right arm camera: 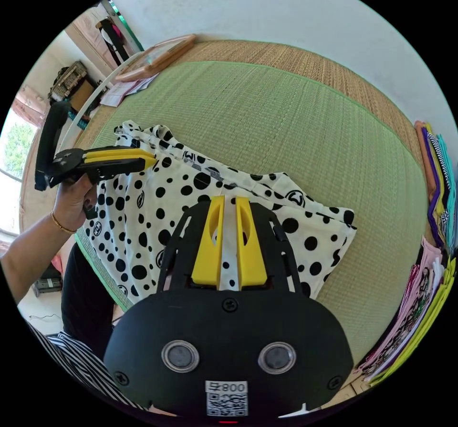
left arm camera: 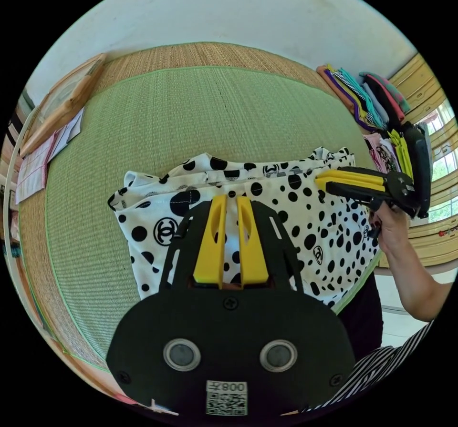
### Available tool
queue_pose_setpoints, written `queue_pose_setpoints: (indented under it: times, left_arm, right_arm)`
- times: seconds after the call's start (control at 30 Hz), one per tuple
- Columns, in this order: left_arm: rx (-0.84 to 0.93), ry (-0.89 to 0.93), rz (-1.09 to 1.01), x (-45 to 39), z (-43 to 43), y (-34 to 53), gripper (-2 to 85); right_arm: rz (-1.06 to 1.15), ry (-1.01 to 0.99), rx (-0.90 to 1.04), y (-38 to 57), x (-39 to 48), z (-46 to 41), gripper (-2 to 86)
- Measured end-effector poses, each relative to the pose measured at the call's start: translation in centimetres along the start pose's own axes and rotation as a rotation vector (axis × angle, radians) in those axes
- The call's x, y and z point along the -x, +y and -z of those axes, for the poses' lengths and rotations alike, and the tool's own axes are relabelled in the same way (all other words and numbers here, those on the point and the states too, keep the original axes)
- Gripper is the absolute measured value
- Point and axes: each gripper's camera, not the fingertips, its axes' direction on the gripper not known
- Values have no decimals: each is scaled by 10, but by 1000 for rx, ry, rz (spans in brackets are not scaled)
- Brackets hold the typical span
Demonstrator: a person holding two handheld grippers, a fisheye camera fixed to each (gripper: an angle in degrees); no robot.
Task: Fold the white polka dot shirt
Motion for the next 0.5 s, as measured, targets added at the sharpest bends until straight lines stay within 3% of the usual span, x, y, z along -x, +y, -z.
queue_pose_setpoints:
  times: [0.5]
  left_arm:
    - [-131,71,-4,-2,81,23,4]
  right_arm:
    - [-15,1,-105,1,19,57,1]
